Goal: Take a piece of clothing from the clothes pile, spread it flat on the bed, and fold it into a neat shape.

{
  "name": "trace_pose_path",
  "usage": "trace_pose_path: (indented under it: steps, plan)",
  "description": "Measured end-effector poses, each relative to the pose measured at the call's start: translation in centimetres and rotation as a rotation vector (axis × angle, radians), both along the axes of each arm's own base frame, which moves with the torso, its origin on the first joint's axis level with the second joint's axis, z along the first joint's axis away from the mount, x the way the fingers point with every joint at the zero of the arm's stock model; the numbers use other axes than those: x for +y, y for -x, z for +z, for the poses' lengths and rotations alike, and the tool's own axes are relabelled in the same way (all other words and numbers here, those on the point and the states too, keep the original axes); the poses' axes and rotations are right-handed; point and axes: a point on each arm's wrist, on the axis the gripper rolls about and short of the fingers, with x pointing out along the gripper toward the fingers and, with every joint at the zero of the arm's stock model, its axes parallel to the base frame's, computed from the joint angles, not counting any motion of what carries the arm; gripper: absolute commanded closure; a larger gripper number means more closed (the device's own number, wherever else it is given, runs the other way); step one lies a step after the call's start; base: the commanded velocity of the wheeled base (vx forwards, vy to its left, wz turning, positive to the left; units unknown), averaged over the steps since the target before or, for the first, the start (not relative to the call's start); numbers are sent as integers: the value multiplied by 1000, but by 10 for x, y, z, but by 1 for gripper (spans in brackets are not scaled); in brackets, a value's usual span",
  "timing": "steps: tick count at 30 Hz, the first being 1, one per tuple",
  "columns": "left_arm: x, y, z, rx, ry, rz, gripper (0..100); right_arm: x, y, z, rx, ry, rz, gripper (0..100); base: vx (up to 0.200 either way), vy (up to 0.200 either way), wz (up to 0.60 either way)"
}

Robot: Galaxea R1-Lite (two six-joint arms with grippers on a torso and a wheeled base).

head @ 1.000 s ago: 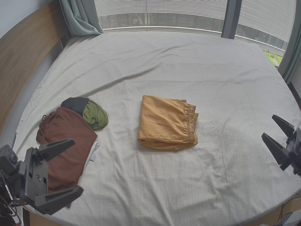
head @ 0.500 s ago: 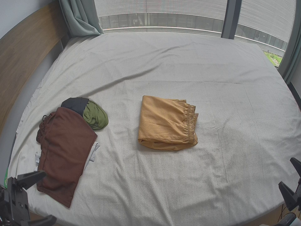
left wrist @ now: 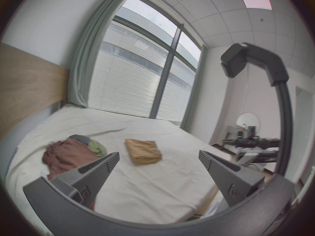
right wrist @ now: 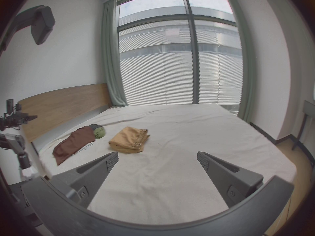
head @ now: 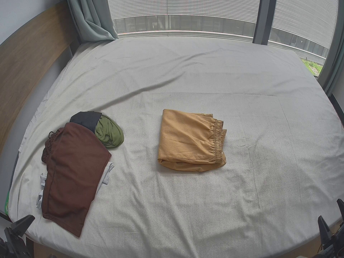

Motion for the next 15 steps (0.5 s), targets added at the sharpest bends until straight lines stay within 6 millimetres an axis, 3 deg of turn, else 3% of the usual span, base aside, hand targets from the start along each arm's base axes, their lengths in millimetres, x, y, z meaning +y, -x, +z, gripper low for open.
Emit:
trace_pose_path:
  steps: [8,15]
  plan:
    - [2,3,-19,49,-102,293,0,-1,4,-3,-30,1,-107,0,0,0,0]
    - [5,6,-22,24,-98,502,0,-2,4,-6,-6,14,-133,0,0,0,0]
